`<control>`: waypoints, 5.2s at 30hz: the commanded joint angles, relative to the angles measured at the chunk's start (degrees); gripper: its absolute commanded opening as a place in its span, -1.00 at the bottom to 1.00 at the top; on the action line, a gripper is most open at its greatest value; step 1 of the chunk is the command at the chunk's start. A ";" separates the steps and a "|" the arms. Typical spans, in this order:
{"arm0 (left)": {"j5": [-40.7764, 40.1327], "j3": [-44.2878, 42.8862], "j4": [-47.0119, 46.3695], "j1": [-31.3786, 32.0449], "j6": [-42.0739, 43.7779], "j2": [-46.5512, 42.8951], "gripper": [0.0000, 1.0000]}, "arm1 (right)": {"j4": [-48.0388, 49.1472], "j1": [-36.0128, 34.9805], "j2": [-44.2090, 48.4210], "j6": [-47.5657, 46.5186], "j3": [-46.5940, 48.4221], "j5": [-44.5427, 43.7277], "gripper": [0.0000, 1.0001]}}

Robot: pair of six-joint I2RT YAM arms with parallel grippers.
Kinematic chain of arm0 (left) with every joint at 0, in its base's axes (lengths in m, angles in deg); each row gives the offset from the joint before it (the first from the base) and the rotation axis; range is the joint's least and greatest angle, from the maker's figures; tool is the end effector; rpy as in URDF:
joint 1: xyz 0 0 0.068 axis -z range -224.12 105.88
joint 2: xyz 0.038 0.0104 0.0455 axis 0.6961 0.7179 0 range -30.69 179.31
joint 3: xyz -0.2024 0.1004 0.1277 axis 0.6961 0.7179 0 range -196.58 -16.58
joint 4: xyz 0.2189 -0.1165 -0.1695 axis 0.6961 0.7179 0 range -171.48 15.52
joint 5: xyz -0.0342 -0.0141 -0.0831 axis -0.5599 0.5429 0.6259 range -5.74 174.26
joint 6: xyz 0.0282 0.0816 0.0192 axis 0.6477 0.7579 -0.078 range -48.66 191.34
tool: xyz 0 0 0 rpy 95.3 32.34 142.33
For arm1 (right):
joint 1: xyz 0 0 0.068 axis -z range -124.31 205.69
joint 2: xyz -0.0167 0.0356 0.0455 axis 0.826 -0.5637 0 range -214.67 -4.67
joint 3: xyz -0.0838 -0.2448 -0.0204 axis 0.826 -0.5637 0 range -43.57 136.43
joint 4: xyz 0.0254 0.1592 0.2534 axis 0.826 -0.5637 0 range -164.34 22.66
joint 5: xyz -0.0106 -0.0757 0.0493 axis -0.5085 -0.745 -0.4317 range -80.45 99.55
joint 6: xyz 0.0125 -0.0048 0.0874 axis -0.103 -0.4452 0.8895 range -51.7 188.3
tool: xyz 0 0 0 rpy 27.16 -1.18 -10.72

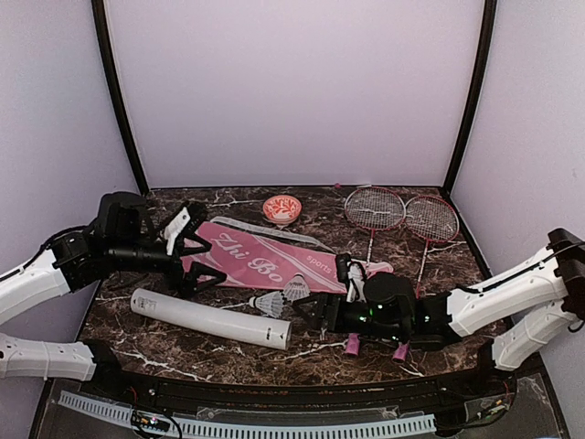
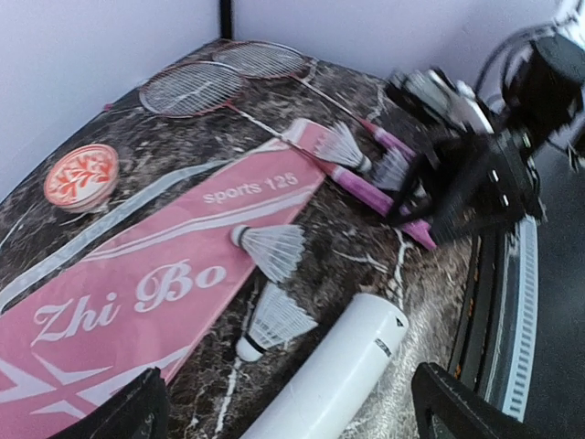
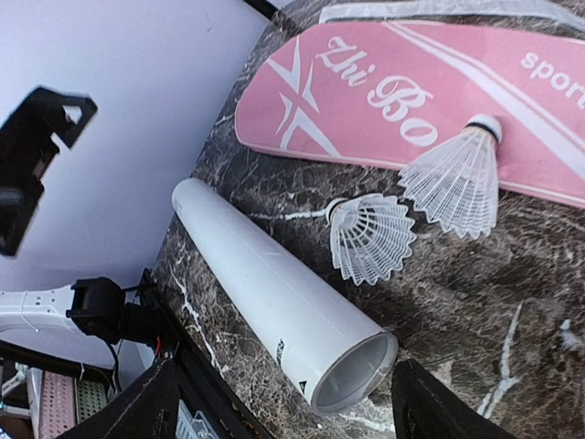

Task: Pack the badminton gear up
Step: Move the shuttle tube to the center of the board, then pick up the shuttle tube from the center of the board, then open the tube cap from the shuttle tube.

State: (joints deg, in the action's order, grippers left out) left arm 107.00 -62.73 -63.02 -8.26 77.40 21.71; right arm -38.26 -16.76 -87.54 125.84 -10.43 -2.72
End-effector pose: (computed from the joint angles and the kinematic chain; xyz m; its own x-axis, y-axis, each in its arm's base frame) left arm 0.2183 -0.1954 0.2790 -0.2499 0.3008 -0.9204 0.8560 0.5129 -0.0648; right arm 0.1248 0.3389 0.1291 -0.7927 0.2281 -0.5654 -0.3781 0.5435 0.7494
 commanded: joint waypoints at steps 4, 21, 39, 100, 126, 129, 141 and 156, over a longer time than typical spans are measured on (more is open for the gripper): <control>-9.76 8.71 -3.80 15.66 13.58 -0.34 0.89 | -7.95 0.96 10.17 0.66 -5.53 -8.99 0.62; -9.63 10.22 -2.66 30.04 13.71 13.35 0.83 | -11.94 1.21 16.84 3.96 -9.49 -13.17 0.67; -26.66 8.89 -9.08 34.02 20.33 18.21 0.80 | -9.28 1.20 13.24 3.25 -7.70 -10.23 0.67; -28.65 7.35 -5.32 34.06 21.69 30.68 0.72 | -5.61 1.25 8.30 3.72 -6.75 -7.20 0.69; -34.05 13.21 -15.26 38.32 24.64 9.03 0.23 | -16.06 1.96 17.95 -0.66 -5.13 -11.06 0.75; -33.14 14.73 -17.81 39.16 25.03 3.50 0.23 | -17.78 2.03 20.94 -2.87 -4.33 -11.65 0.77; -35.22 17.53 -22.51 39.25 26.62 0.74 0.23 | -7.83 1.45 26.32 -14.13 -4.82 6.31 0.62; -41.08 17.11 -23.29 39.29 27.56 5.24 0.26 | -1.67 -4.65 7.39 -10.80 2.57 3.12 0.24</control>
State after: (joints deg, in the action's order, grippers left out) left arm 67.42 -45.66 -84.64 30.80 103.98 27.16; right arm -46.52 -21.00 -77.24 113.09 -9.66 0.21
